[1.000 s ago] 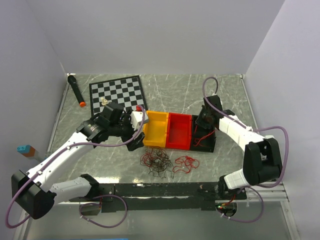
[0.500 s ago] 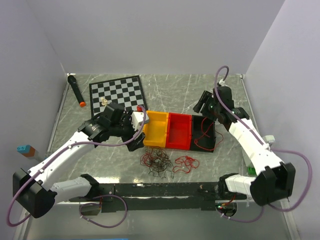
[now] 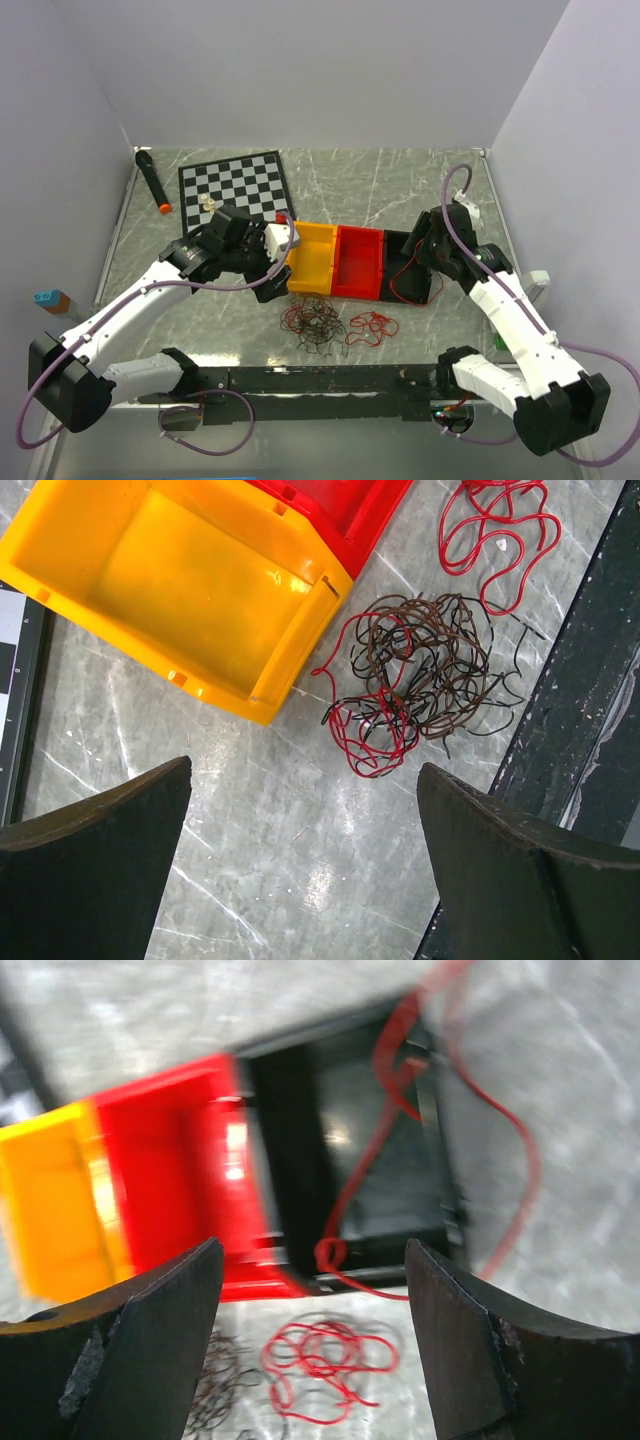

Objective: Untangle the cables

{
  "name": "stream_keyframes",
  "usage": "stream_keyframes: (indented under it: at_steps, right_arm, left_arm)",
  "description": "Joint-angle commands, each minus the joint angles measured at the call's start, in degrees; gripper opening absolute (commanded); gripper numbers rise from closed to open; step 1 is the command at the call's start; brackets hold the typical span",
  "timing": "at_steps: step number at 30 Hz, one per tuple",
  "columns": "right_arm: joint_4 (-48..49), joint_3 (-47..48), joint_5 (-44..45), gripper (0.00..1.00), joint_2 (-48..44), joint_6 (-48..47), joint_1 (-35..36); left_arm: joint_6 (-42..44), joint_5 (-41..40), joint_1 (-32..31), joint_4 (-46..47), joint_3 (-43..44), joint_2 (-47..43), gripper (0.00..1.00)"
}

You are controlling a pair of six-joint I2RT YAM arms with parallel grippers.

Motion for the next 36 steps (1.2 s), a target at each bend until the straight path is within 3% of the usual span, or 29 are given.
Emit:
stream_keyframes:
  at_steps: [1, 8, 15, 25, 30, 36]
  right_arm:
    - [-4.1, 0.6, 4.6, 0.80, 4.0, 3.9, -3.5]
    - [2.3, 2.0, -0.4, 0.80, 10.2, 3.4, -13.3]
    - [7.0, 6.2, -0.9, 0.80, 18.9, 3.8, -16.6]
    - [7.8, 10.8, 4.6, 0.73, 32.0, 5.8, -19.0]
    - [8.5, 10.5, 6.4, 0.57, 32.4, 6.5, -19.5]
    - [9.1, 10.0, 7.5, 0.23, 30.4, 6.2, -19.5]
  left_arm:
    - [0.2, 0.4, 0.2, 0.4, 1.2, 0.3, 0.99]
    - [0.6, 0.2, 0.1, 0.1, 0.5, -0.5, 0.99]
    - [1.0, 0.2, 0.2, 0.7, -0.5, -0.5, 0.99]
    - [1.7, -0.6, 0.2, 0.5, -1.1, -1.2, 0.99]
    - [2.0, -0.9, 0.2, 0.4, -1.7, -1.7, 0.99]
    - [1.6, -0.7, 0.2, 0.8, -1.9, -1.7, 0.99]
